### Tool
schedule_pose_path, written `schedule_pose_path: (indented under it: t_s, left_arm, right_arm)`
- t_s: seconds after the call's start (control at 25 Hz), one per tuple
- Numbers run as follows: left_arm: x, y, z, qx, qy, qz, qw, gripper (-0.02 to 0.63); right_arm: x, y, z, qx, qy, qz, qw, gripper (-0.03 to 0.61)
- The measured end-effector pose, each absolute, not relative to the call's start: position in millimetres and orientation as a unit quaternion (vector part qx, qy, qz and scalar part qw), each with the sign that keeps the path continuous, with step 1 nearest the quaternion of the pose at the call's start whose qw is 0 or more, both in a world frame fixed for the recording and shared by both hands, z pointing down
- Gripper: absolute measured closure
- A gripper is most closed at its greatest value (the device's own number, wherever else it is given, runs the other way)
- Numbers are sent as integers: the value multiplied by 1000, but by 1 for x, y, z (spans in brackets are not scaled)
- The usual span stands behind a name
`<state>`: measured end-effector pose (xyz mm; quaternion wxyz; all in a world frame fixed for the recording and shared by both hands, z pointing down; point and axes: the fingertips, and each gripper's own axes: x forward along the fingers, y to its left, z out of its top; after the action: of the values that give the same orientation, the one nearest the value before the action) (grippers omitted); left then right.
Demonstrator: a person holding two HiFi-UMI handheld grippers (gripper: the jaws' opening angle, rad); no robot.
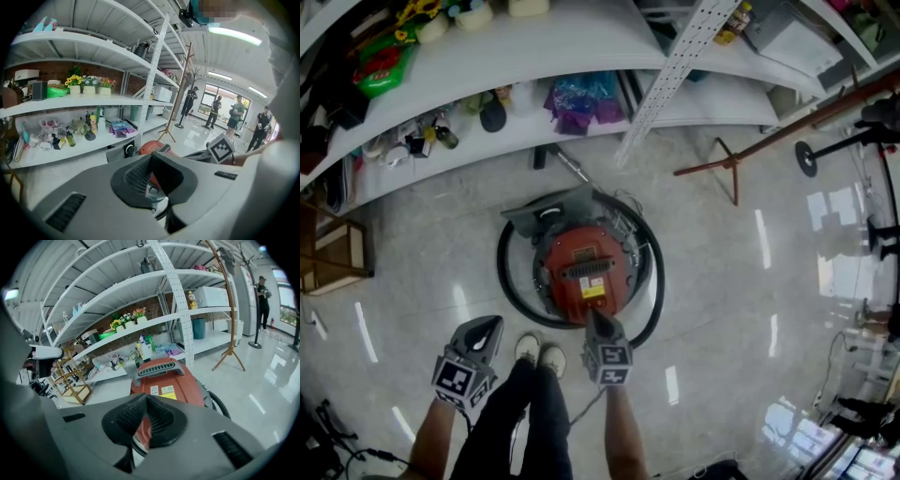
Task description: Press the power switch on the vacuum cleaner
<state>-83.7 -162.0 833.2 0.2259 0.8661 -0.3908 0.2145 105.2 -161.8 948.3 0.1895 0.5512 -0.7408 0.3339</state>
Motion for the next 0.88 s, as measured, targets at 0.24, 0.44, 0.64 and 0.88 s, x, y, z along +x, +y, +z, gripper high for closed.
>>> schedule_pose_path:
  t_s: [0.24, 0.44, 0.64, 0.88]
  left_arm:
    - [-77, -161, 805, 870, -390, 209, 217, 607]
    - [-73, -159, 778, 876, -384, 208, 204, 607]
    - [-67, -156, 753, 886, -375, 202, 183, 607]
    - [-64, -154, 721, 890, -374, 195, 173, 607]
  right_arm:
    - [109, -158, 914, 553, -746, 326, 177, 566]
    - [110, -152, 881, 557, -748, 318, 171, 566]
    - [111, -149, 846, 562, -753, 302, 161, 566]
    - [113, -147, 803, 571, -753, 293, 145, 566]
